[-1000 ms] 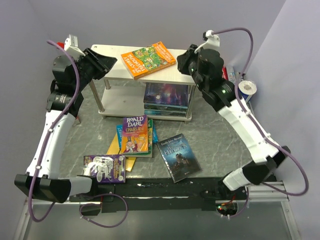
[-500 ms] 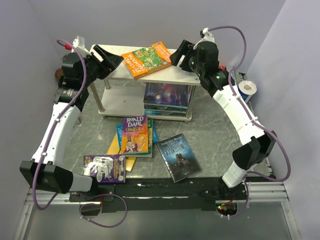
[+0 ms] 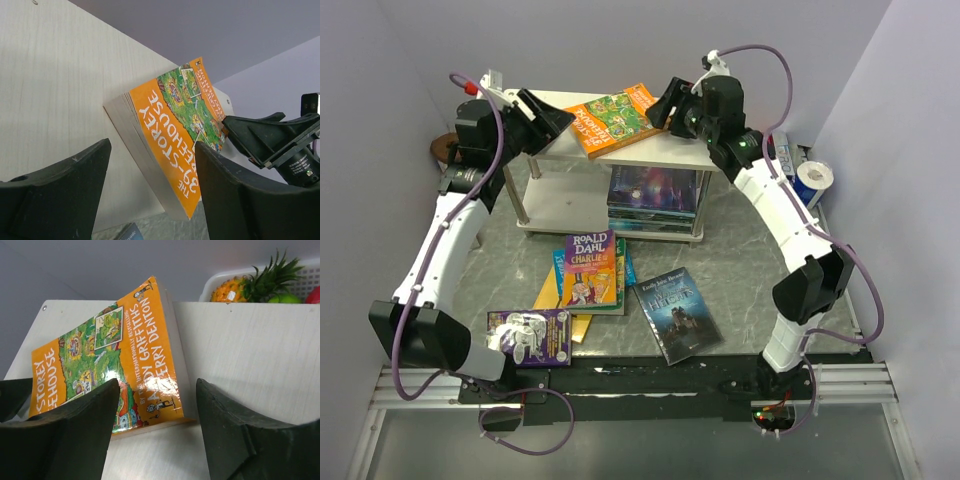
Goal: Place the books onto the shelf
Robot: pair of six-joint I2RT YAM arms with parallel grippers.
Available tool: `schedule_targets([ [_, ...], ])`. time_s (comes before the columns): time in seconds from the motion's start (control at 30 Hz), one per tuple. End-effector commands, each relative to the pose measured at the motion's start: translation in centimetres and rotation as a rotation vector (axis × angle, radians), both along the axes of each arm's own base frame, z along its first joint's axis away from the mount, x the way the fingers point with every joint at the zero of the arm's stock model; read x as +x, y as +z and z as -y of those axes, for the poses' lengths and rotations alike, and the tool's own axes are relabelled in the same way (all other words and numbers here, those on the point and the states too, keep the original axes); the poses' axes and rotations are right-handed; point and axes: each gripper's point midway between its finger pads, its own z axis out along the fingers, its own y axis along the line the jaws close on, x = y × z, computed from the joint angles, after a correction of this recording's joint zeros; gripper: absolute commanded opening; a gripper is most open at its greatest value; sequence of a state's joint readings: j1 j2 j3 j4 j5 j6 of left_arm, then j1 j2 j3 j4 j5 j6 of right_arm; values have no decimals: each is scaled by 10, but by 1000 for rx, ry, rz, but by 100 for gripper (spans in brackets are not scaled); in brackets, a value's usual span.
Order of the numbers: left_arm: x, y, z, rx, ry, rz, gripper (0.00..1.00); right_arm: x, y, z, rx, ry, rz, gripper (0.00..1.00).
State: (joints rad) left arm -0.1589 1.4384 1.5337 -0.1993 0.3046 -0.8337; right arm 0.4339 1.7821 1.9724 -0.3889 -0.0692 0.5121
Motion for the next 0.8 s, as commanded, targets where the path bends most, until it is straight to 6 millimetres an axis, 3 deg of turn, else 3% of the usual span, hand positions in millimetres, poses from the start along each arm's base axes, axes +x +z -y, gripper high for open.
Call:
schedule_targets([
  [0.0,2,16,7,-12,-35,44,74,-20,3,-6,36,58,13,67],
  [0.13,6,13,7,-11,-32,32,73,-40,4,-8,56,87,29,59],
  [0.2,9,12,10,-18,-43,31,72,-49,-4,-11,59,102,14,58],
  [0.23,10,12,10,-19,-45,34,72,-55,4,-11,69,108,41,55],
  [0.43,15,13,12,-31,-50,39,70,-76,4,-18,64,137,45,54],
  [0.77,13,15,11,-30,-44,45,71,-79,-7,-11,50,105,27,54],
])
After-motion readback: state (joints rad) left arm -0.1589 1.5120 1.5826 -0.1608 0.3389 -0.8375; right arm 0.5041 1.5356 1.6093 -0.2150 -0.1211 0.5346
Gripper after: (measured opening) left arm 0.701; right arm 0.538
